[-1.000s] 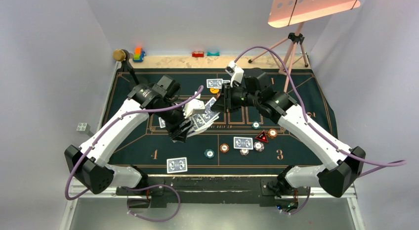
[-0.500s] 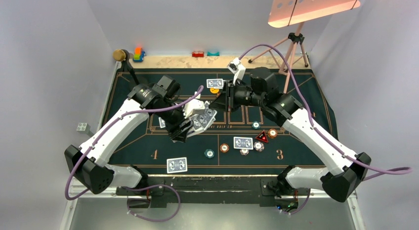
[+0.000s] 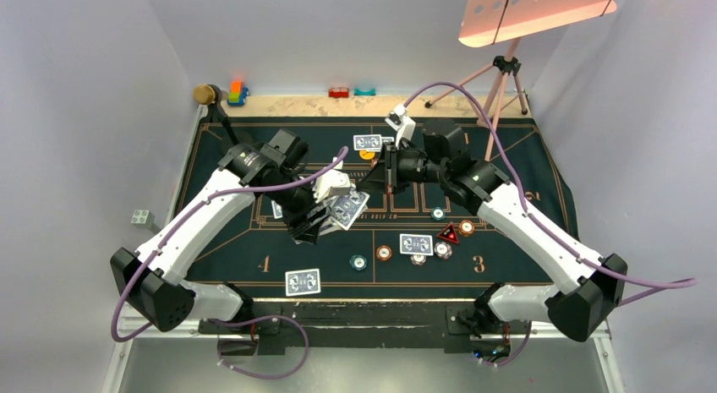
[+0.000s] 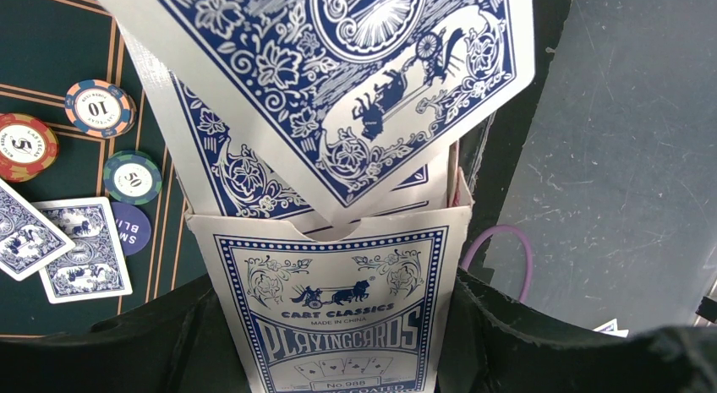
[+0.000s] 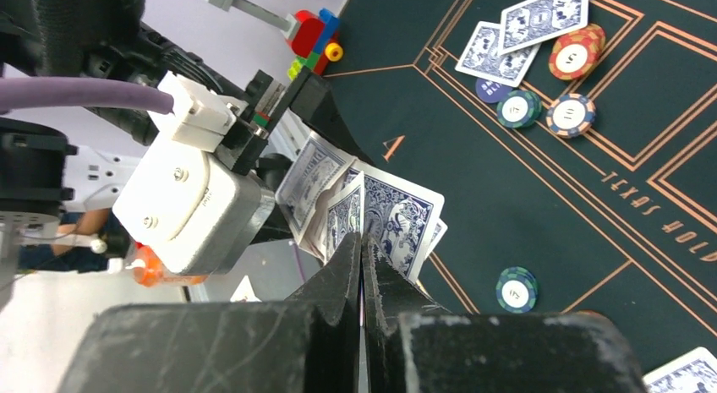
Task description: Distribute texas hold em gaming equipment
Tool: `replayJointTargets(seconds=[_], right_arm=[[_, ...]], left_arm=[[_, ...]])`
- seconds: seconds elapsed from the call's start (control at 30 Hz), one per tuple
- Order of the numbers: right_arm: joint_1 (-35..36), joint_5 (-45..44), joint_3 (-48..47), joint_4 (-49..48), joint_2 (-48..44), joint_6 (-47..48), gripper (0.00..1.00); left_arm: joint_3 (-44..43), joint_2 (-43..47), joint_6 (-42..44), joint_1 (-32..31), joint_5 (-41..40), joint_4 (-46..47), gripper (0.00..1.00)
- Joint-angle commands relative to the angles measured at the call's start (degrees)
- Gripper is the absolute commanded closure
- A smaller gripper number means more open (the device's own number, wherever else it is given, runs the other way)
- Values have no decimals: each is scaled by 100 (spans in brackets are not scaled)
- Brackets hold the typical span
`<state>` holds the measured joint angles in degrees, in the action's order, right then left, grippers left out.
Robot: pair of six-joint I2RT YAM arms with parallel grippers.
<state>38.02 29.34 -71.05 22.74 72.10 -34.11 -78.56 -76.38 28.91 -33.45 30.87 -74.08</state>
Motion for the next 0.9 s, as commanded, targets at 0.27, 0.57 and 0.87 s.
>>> replayJointTargets(seconds=[0.27,0.57,0.87], right_arm=[[-807,1760,970,-1370,113,-1572,100],[-1161,2095,1262,-1992,-43,-2232,100],[-1707,2199,1410,-2104,-345,-2545,100]], left_arm=[[-116,122,-51,-3,170,50,100],[-82,141,-34,-8,142,46,100],[-46,134,-25,-6,147,62,100]])
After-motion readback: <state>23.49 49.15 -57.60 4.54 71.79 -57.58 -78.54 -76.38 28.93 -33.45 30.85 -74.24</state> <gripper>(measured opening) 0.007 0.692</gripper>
